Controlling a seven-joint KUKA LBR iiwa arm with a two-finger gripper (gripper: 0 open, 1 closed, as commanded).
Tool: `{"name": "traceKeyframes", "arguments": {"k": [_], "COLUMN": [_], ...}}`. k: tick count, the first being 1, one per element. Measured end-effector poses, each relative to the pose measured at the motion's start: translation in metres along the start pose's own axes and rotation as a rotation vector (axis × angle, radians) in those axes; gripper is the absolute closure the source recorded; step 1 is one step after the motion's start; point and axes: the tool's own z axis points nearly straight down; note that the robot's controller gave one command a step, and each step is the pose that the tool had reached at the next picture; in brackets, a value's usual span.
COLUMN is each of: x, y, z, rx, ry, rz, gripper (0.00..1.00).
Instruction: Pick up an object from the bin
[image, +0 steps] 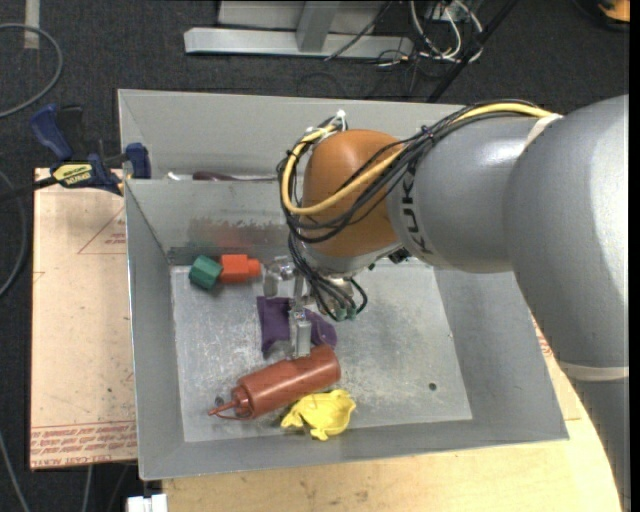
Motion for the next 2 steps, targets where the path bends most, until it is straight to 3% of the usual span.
{"name": "traceKeyframes", "arguments": {"k": [1, 2], "x": [0.0074, 0.0074], "y": [-0.0837, -0.0837], "z": [0.0351, 0.0351], "rx": [-0.001, -0.001], "ry": [-0.003, -0.003], "rz": [-0.013, -0.013], "gripper": [1.0, 1.0]}}
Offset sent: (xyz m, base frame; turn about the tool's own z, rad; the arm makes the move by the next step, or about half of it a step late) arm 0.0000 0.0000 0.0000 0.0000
